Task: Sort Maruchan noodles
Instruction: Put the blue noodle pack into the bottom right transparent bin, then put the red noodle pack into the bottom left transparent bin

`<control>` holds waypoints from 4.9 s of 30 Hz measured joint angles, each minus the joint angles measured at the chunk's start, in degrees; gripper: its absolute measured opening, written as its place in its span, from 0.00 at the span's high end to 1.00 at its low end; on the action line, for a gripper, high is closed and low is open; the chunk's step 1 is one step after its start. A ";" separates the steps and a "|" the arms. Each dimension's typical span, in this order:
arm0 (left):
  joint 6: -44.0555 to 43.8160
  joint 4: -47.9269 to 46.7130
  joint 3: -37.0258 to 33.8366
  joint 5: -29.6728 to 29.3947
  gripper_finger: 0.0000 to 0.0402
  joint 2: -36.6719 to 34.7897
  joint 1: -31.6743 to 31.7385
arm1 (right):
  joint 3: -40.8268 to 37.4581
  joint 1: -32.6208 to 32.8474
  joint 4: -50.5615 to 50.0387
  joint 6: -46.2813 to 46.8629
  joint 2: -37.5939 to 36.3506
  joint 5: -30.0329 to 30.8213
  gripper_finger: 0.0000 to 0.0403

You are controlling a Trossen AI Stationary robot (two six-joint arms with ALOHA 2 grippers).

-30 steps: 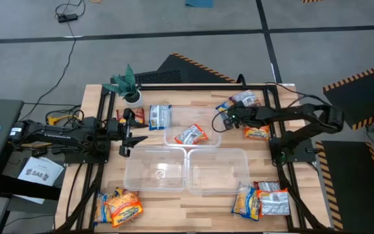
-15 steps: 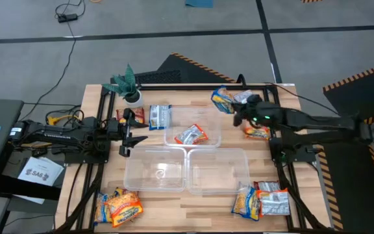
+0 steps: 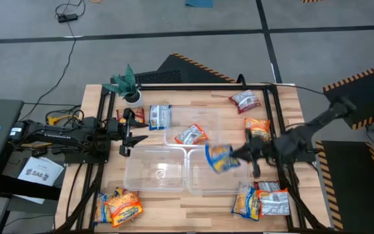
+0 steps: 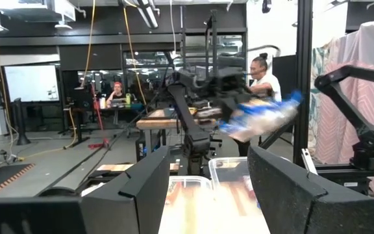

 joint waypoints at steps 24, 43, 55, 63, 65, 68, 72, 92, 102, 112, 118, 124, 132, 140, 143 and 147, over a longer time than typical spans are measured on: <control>-0.44 0.02 0.02 -1.12 0.51 0.02 0.01 | 16.15 2.64 -19.47 11.32 16.01 9.25 0.84; -0.44 -0.05 0.02 -2.36 0.51 -0.41 0.01 | 16.09 -5.59 -16.33 4.55 18.84 16.16 0.43; 2.07 -9.78 0.09 -2.35 0.51 -6.33 0.01 | 12.86 -15.90 -7.53 -8.72 17.97 17.40 0.46; 0.92 -10.53 0.07 -1.51 0.51 -9.71 0.01 | -6.68 -18.68 38.67 -23.05 14.70 8.13 0.46; 1.47 -10.63 0.07 -1.51 0.51 -9.85 0.01 | -8.83 -20.84 44.14 -23.03 14.66 3.39 0.46; 2.83 -11.74 0.07 -2.00 0.51 -9.86 0.01 | -9.40 -23.90 44.53 -18.97 14.68 -5.58 0.46; 4.07 -13.64 0.07 -2.31 0.51 -9.86 0.00 | -9.20 -26.40 43.35 -16.03 14.92 -14.83 0.46; -31.51 -63.47 11.03 -46.87 0.56 -0.40 11.50 | -8.98 -26.77 43.19 -14.24 14.90 -15.19 0.46; -31.99 -65.54 11.26 -33.66 0.57 13.15 24.19 | -8.94 -26.79 41.15 -10.72 14.90 -15.17 0.46; -32.81 -64.89 11.26 -33.24 0.58 23.33 28.56 | -8.94 -26.82 40.22 -9.79 14.90 -15.10 0.46; -33.52 -64.85 11.26 -33.13 0.58 26.93 28.64 | -8.94 -26.82 40.20 -9.81 14.90 -15.08 0.46; -32.20 -64.65 11.41 -33.63 0.58 30.85 28.64 | -8.94 -26.82 39.85 -9.84 14.90 -15.08 0.46; -29.27 -64.79 11.41 -33.62 0.61 32.22 28.64 | -8.94 -26.82 39.89 -9.94 14.90 -15.07 0.46; -24.65 -66.33 11.37 -30.80 0.91 32.20 28.64 | -8.94 -26.82 39.94 -9.92 14.90 -15.06 0.46; -23.77 -66.96 11.59 -29.64 0.98 32.18 28.69 | -8.94 -26.82 39.96 -9.90 14.90 -15.06 0.46; -24.47 -70.50 14.32 -28.99 1.00 31.98 28.31 | -8.94 -26.82 39.97 -9.84 14.90 -15.06 0.46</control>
